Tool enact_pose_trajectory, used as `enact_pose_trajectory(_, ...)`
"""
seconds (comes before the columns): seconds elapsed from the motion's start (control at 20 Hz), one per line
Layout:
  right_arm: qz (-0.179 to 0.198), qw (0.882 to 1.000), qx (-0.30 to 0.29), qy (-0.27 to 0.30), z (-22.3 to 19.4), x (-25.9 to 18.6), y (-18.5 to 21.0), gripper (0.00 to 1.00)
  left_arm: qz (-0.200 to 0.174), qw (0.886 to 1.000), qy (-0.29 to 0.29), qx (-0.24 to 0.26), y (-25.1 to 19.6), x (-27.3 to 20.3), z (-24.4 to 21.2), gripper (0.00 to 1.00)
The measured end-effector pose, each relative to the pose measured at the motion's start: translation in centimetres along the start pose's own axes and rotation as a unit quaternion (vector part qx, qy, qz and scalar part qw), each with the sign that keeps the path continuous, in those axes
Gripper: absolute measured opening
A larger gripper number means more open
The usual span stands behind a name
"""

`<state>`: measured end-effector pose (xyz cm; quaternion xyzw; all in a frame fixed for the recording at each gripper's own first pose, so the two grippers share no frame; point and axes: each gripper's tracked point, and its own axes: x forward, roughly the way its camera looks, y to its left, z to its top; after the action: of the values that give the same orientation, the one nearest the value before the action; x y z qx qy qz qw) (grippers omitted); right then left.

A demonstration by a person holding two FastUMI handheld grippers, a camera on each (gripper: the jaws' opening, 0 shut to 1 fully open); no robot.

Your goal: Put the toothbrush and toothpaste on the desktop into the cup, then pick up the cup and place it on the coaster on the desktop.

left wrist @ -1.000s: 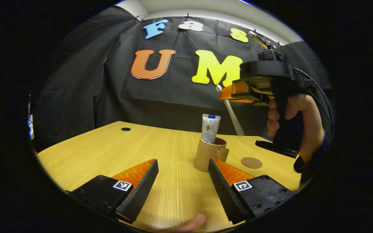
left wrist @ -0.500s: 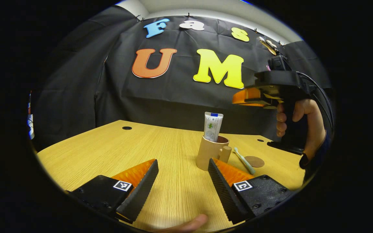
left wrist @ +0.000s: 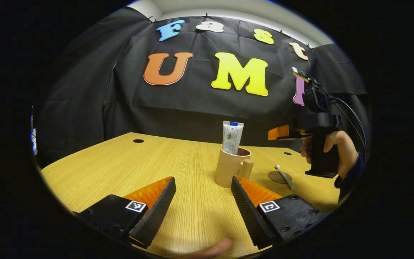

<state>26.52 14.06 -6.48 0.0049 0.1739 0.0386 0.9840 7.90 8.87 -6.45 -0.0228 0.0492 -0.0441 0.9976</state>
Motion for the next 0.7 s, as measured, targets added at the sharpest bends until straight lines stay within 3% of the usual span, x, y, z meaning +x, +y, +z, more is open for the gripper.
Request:
enact_pose_trajectory(0.3,-0.041,0.996,0.028,0.08,-5.8,2.1,-4.3,0.75,0.001,1.0,0.002,0.006,-0.1,0.1,-0.4,0.98)
enact_pose_trajectory(0.4,-0.045,0.993,0.043,0.101,-7.1,2.9,-4.9,0.66,0.002,1.0,0.0,0.006,-0.1,0.1,-0.3,0.98)
enact_pose_trajectory(0.5,-0.052,0.988,0.058,0.131,-9.2,3.3,-5.0,0.65,0.002,1.0,0.0,0.005,0.0,0.1,-0.3,0.98)
enact_pose_trajectory(0.55,-0.05,0.986,0.065,0.147,-10.0,3.9,-5.0,0.49,0.002,1.0,-0.002,0.005,0.0,0.1,-0.2,0.98)
enact_pose_trajectory(0.6,-0.04,0.983,0.073,0.162,-10.6,3.9,-4.6,0.41,0.002,1.0,-0.002,0.004,0.0,0.1,-0.3,0.98)
enact_pose_trajectory(0.7,-0.028,0.98,0.07,0.182,-11.5,3.8,-4.2,0.43,0.001,1.0,-0.004,0.003,-0.1,0.2,-0.1,0.98)
